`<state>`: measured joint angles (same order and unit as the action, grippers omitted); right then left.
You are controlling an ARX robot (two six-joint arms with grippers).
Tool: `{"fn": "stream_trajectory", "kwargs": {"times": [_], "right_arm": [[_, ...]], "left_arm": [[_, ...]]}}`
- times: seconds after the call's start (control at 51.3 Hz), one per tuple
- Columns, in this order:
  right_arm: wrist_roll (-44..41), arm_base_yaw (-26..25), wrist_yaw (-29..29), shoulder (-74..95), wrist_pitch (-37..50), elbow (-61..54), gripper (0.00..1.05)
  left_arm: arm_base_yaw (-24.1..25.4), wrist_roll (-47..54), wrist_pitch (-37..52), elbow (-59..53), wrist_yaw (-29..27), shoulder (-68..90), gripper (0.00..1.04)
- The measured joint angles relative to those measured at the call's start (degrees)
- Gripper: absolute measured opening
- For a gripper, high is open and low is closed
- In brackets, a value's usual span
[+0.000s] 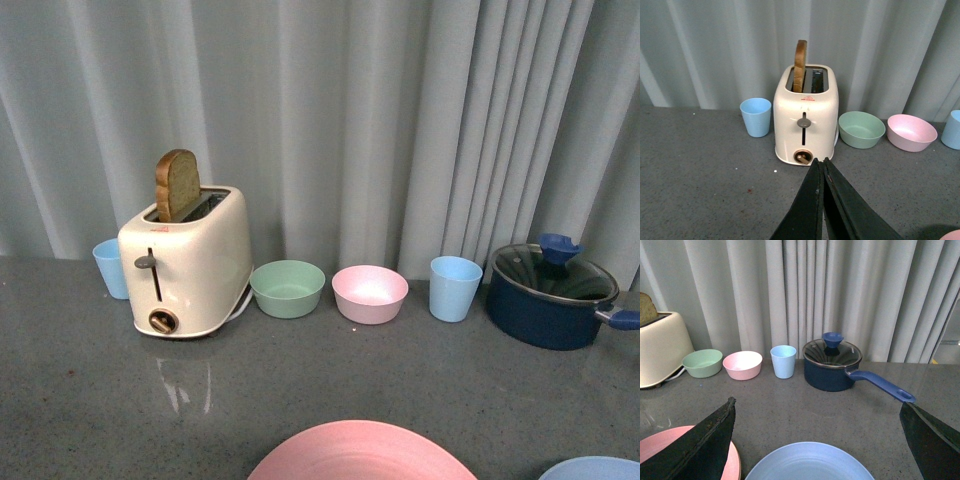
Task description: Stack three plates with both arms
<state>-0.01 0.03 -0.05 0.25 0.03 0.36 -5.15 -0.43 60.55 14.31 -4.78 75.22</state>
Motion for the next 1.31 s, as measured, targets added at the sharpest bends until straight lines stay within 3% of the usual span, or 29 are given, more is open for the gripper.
{"fn": "stream_trajectory", "kwargs": {"times": [0.117, 0.234, 0.371, 1.307], "right_arm": [[0.0, 0.0, -0.04, 0.0, 0.0, 0.0, 0.97], [0.0, 0.0, -0.02, 0.0, 0.0, 0.0, 0.97], [0.0, 0.0, 0.0, 0.0, 0.0, 0.0, 0.97], [0.0, 0.0, -0.02, 0.0, 0.0, 0.0, 0.97]], "left_arm": [[1.07, 0.02, 2.62, -4.11, 0.52, -1.6, 0.04], [3.56, 0.07, 0.2, -6.99, 4.5, -5.86, 0.04], [5.01, 0.04, -3.74, -9.27, 4.59, -12.79, 0.04], [5.03, 0.04, -40.65, -12.74, 4.76, -55.47, 0.04]]}}
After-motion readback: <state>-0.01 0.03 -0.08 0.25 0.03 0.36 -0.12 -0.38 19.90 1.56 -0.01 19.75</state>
